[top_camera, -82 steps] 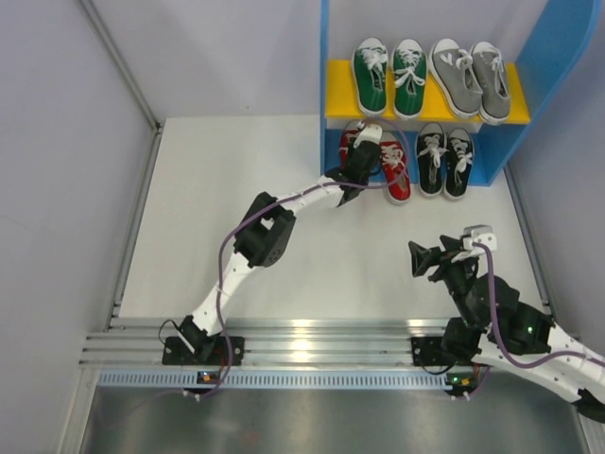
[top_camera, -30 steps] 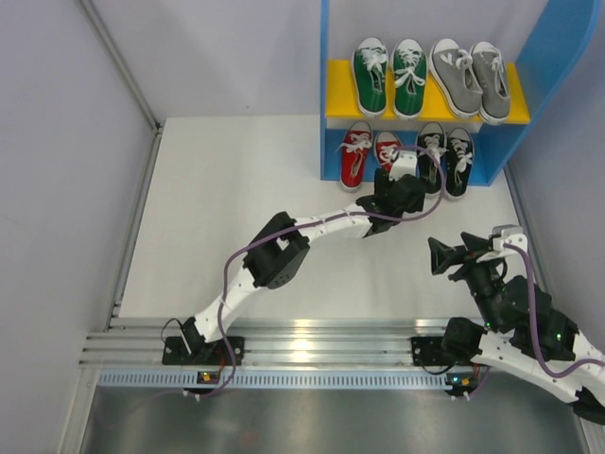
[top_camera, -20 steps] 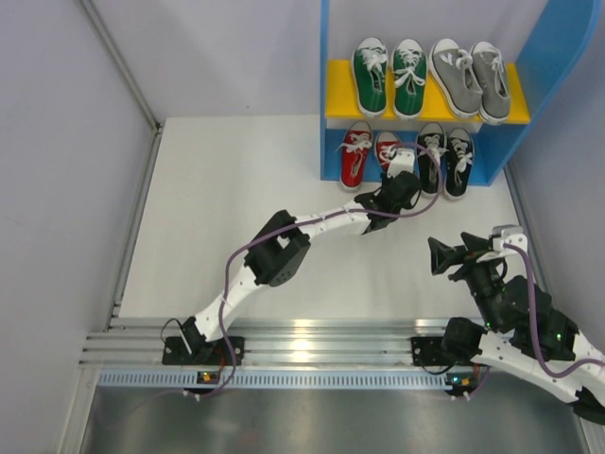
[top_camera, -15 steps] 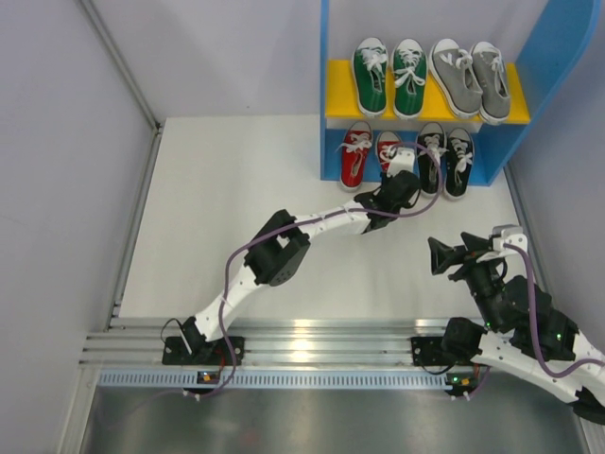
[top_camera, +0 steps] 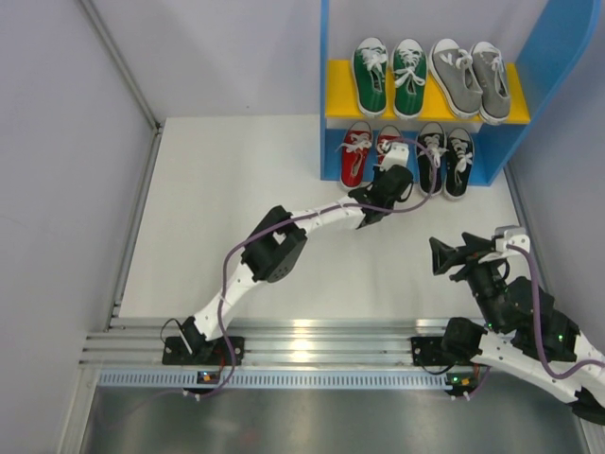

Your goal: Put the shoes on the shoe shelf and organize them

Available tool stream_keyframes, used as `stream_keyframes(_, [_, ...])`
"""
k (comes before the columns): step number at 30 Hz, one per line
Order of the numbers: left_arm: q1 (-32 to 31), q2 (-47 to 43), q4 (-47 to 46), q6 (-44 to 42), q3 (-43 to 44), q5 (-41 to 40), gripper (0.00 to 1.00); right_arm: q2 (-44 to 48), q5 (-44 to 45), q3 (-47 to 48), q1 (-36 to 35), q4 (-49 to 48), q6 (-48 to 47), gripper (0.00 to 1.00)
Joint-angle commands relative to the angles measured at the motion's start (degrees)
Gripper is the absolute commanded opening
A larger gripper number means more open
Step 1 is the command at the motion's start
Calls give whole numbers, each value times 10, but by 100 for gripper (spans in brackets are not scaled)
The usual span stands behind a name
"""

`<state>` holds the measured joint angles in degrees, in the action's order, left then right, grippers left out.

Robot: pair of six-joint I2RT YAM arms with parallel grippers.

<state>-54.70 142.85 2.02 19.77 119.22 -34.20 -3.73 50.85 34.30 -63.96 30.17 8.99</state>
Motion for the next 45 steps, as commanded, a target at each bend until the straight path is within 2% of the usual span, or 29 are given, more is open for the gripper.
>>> stream_keyframes(1, [27,-58,-69,-25,-15,-48,0,4,-1,23,-1,4,-8,75])
stream_keyframes(8, [35,-61,-60,-9,-32,-27,0,0,1,23,-1,4,-9,75])
stream_keyframes(9, [35,-63,-61,-6,-40,-24,5,0,0,23,-1,6,-8,75])
stream_keyframes(11, [34,-70,-61,2,-50,-11,23,-1,0,23,-1,7,-6,75])
stream_keyframes(12, [33,-79,-61,3,-57,-9,47,-1,0,23,-1,7,-6,75])
stream_keyframes(13, [31,-86,-61,4,-71,-7,58,-1,0,23,-1,7,-6,75])
stream_keyframes(14, [27,-92,-61,2,-79,-11,77,-1,0,24,-1,8,-6,75])
stream_keyframes(18, [11,-147,-64,4,-130,-17,93,-1,2,23,-1,8,0,75])
stream_keyframes(22, [-5,-222,-71,19,-214,-10,98,2,1,22,-1,11,10,75])
stream_keyframes(26, [-26,-323,-73,22,-317,17,98,-1,-5,16,-1,1,13,75])
stream_keyframes(28, [-31,-388,-73,18,-384,71,98,-9,-17,9,-1,-16,3,75])
stream_keyframes(32, [-40,-508,-72,10,-499,163,98,-42,-108,-2,-1,-74,-21,76])
stream_keyframes(33, [-40,-559,-71,11,-522,175,98,-57,-123,-4,-1,-98,-25,98])
stream_keyframes(34, [-40,-586,-55,11,-556,185,98,-65,-141,-5,-1,-109,-30,100])
stream_keyframes(36, [-42,-663,-27,6,-579,200,99,-82,-175,-10,-1,-148,-33,99])
stream_keyframes(37, [-43,-690,25,4,-589,200,99,-87,-184,-13,-1,-162,-34,99])
stream_keyframes(41, [-43,-804,129,-1,-591,161,99,-116,-218,-15,-1,-206,-27,99])
stream_keyframes(45, [-42,-919,182,-9,-591,154,98,-164,-236,0,-1,-223,-23,100])
